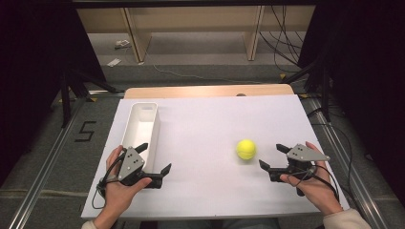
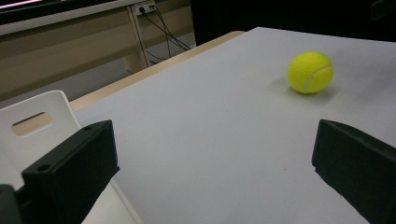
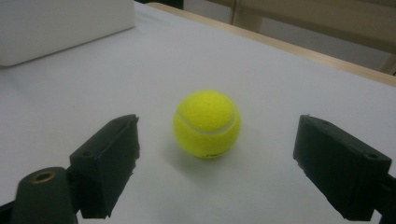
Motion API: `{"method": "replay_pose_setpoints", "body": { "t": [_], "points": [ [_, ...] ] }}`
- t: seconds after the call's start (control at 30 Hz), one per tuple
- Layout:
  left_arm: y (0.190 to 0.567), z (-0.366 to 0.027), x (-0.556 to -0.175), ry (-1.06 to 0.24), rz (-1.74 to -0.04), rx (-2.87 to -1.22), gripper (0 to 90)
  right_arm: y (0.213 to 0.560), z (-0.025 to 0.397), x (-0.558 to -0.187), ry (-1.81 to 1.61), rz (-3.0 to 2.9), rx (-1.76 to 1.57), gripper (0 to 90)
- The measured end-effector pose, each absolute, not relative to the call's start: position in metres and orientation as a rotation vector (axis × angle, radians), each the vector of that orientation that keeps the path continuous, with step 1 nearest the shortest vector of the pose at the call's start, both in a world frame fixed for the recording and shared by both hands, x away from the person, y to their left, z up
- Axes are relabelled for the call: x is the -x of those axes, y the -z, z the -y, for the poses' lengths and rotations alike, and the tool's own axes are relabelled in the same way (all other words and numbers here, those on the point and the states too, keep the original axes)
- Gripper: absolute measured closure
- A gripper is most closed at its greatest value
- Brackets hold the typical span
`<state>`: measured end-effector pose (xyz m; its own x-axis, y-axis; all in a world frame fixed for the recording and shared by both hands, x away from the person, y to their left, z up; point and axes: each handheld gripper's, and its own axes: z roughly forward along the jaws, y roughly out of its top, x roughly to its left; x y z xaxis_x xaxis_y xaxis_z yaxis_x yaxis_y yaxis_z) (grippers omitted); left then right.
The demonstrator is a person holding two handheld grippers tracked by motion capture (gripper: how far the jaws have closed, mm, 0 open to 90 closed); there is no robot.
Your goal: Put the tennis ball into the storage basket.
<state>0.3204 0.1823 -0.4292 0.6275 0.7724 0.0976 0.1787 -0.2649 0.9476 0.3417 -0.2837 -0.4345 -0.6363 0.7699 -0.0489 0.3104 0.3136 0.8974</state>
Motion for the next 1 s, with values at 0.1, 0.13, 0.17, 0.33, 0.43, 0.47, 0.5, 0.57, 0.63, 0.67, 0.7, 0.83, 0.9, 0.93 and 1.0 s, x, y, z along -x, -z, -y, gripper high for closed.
{"method": "replay_pose_setpoints", "body": {
  "t": [0.1,0.13,0.17,0.33,0.43,0.47,0.5,0.57,0.63,0.67,0.7,0.83,0.9,0.93,1.0],
  "points": [
    [0.429,-0.182,-0.32,-0.696,-0.763,-1.783,0.0,0.434,0.284,-0.341,-1.28,-2.107,-0.955,15.1],
    [0.429,-0.182,-0.32,-0.696,-0.763,-1.783,0.0,0.434,0.284,-0.341,-1.28,-2.107,-0.955,15.1],
    [0.429,-0.182,-0.319,-0.695,-0.765,-1.78,0.0,0.434,0.283,-0.341,-1.278,-2.108,-0.953,15.1],
    [0.428,-0.182,-0.319,-0.696,-0.762,-1.779,0.0,0.434,0.281,-0.342,-1.275,-2.109,-0.946,15.1],
    [0.428,-0.182,-0.319,-0.697,-0.763,-1.78,0.0,0.435,0.279,-0.344,-1.276,-2.109,-0.95,15.1],
    [0.428,-0.182,-0.319,-0.697,-0.763,-1.78,0.0,0.436,0.278,-0.345,-1.274,-2.112,-0.951,15.2],
    [0.428,-0.182,-0.319,-0.698,-0.763,-1.781,0.0,0.436,0.278,-0.345,-1.274,-2.112,-0.951,15.2],
    [0.428,-0.182,-0.319,-0.698,-0.763,-1.78,0.0,0.436,0.276,-0.347,-1.276,-2.108,-0.951,15.2],
    [0.429,-0.182,-0.319,-0.695,-0.762,-1.78,0.0,0.436,0.275,-0.348,-1.278,-2.103,-0.953,15.2],
    [0.429,-0.182,-0.319,-0.695,-0.762,-1.78,0.0,0.436,0.275,-0.349,-1.277,-2.102,-0.955,15.3],
    [0.429,-0.181,-0.32,-0.695,-0.763,-1.781,0.0,0.436,0.275,-0.35,-1.277,-2.103,-0.961,15.3],
    [0.428,-0.181,-0.319,-0.696,-0.761,-1.781,0.0,0.437,0.272,-0.352,-1.272,-2.103,-0.957,15.3],
    [0.428,-0.181,-0.32,-0.697,-0.761,-1.782,0.0,0.437,0.271,-0.354,-1.268,-2.105,-0.956,15.4],
    [0.428,-0.181,-0.32,-0.697,-0.761,-1.782,0.0,0.437,0.271,-0.354,-1.268,-2.105,-0.956,15.4],
    [0.428,-0.181,-0.32,-0.696,-0.762,-1.781,0.0,0.439,0.268,-0.358,-1.263,-2.107,-0.957,15.3]
  ]
}}
